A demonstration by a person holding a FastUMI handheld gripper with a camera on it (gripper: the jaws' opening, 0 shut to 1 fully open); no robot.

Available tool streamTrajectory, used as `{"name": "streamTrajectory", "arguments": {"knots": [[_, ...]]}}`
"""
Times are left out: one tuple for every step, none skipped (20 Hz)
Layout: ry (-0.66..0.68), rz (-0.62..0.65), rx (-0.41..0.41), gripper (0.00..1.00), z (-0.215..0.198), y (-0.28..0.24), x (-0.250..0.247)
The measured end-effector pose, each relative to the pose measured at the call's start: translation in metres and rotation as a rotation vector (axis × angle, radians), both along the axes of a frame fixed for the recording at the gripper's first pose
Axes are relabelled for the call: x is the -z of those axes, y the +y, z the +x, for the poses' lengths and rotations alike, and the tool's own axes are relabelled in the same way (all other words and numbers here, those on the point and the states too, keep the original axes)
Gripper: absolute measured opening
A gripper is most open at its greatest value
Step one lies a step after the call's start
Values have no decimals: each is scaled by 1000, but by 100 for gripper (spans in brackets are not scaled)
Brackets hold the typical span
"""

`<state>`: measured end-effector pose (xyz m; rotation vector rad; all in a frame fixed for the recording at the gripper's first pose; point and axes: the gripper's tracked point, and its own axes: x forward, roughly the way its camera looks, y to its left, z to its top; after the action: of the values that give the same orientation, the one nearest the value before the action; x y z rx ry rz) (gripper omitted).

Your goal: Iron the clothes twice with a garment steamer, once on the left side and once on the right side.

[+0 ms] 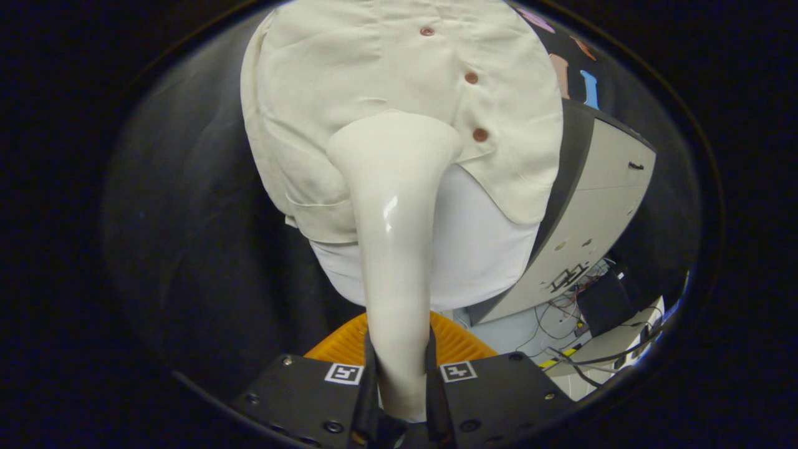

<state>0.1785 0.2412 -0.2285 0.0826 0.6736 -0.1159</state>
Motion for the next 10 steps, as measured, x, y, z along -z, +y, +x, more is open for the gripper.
{"name": "streamTrajectory", "arguments": {"knots": [[-11,-3,-5,31,-3,-1,-5],[-18,-7,-11,31,-6,-1,-11],[-22,-10,-12,31,-10,-2,-15],[-19,-15,-15,31,-16,-2,-16],[-6,-19,-17,31,-25,-3,-15],[-9,-16,-14,31,-30,-4,-16],[-13,-10,-8,31,-36,-6,-17],[-18,-4,-2,31,-41,-8,-20],[-29,5,4,31,-46,-10,-25],[-44,10,13,31,-49,-14,-32]]}}
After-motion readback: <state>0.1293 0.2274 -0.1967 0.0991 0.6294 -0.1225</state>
